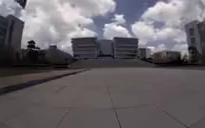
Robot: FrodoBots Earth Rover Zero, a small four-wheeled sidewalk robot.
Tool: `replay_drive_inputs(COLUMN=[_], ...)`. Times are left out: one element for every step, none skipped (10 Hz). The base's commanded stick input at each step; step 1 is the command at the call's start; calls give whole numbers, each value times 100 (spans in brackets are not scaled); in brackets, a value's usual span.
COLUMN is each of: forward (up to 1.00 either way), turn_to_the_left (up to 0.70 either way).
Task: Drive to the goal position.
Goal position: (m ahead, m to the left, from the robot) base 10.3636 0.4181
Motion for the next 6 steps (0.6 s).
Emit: replay_drive_inputs(forward=[70, 70, 70, 70, 70, 70], turn_to_the_left=[0, 0, 0, 0, 0, 0])
